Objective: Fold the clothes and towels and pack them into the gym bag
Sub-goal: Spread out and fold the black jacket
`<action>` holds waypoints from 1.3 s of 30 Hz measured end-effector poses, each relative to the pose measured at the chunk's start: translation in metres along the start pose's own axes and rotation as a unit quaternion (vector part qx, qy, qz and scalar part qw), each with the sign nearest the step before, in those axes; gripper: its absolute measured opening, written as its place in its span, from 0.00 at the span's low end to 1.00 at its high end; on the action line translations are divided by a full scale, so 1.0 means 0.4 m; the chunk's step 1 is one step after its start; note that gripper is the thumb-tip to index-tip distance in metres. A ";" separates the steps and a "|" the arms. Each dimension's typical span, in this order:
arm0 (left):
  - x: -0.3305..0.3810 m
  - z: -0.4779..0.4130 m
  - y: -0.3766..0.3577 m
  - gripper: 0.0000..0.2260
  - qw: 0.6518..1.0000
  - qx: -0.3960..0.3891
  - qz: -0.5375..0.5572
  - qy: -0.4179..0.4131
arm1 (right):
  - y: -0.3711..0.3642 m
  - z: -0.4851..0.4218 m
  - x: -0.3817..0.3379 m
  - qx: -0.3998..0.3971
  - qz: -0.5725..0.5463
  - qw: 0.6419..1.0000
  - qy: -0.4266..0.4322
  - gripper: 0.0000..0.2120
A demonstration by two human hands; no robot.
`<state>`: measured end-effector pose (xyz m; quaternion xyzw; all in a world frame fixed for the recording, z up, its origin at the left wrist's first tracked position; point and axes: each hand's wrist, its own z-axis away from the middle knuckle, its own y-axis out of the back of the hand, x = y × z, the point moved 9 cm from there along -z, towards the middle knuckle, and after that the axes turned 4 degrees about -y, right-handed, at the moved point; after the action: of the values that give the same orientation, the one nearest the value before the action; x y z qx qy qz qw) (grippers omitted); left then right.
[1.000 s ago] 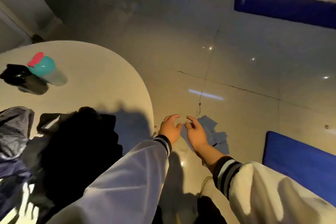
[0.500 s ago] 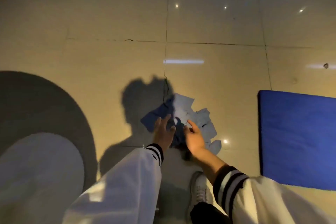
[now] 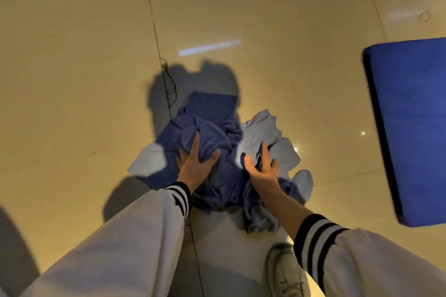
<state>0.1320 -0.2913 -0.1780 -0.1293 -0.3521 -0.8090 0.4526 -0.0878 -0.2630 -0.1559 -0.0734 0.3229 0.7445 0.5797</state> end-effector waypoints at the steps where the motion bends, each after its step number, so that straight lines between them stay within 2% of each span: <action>1: -0.007 -0.013 -0.019 0.39 1.000 0.009 0.010 0.003 | -0.006 -0.019 0.001 0.007 0.018 0.999 0.030 0.40; 4: -0.010 -0.013 -0.055 0.36 0.999 0.046 0.012 -0.006 | -0.009 -0.042 0.000 0.066 0.046 0.995 0.062 0.41; 7: 0.022 -0.005 -0.078 0.32 0.996 0.024 0.051 -0.075 | -0.018 -0.043 -0.001 0.083 0.023 0.993 0.078 0.38; 12: 0.108 0.053 -0.125 0.26 0.980 -0.054 0.152 -0.116 | -0.035 -0.001 -0.056 -0.018 -0.134 0.988 0.075 0.28; 15: 0.143 0.104 -0.107 0.28 0.975 -0.061 0.167 -0.130 | -0.009 0.071 -0.074 -0.056 -0.162 0.983 0.065 0.26; 18: 0.179 0.193 -0.072 0.28 0.976 -0.091 0.148 -0.134 | 0.022 0.170 -0.088 -0.052 -0.159 0.984 0.063 0.27; 24: 0.288 0.445 0.136 0.33 0.977 -0.054 0.184 -0.096 | 0.106 0.439 -0.265 -0.080 -0.127 0.986 0.075 0.28; 28: 0.439 0.616 0.302 0.32 0.974 -0.039 0.187 -0.119 | 0.163 0.628 -0.426 -0.113 -0.114 0.983 0.089 0.25; 31: 0.539 0.743 0.435 0.31 0.974 -0.013 0.181 -0.132 | 0.210 0.778 -0.554 -0.132 -0.129 0.977 0.105 0.28; 34: 0.629 0.883 0.571 0.35 0.972 0.011 0.188 -0.138 | 0.257 0.950 -0.700 -0.141 -0.101 0.973 0.151 0.31; 37: 0.702 1.005 0.702 0.33 0.969 0.049 0.182 -0.160 | 0.291 1.104 -0.828 -0.142 -0.088 0.967 0.190 0.28; 39: 0.734 1.079 0.788 0.35 0.969 0.074 0.171 -0.160 | 0.299 1.192 -0.902 -0.148 -0.066 0.964 0.213 0.30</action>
<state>0.1808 -0.2910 0.4297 -0.2818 -0.4518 -0.6597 0.5303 0.0439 -0.3018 0.4380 -0.3364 0.3194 0.7116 0.5277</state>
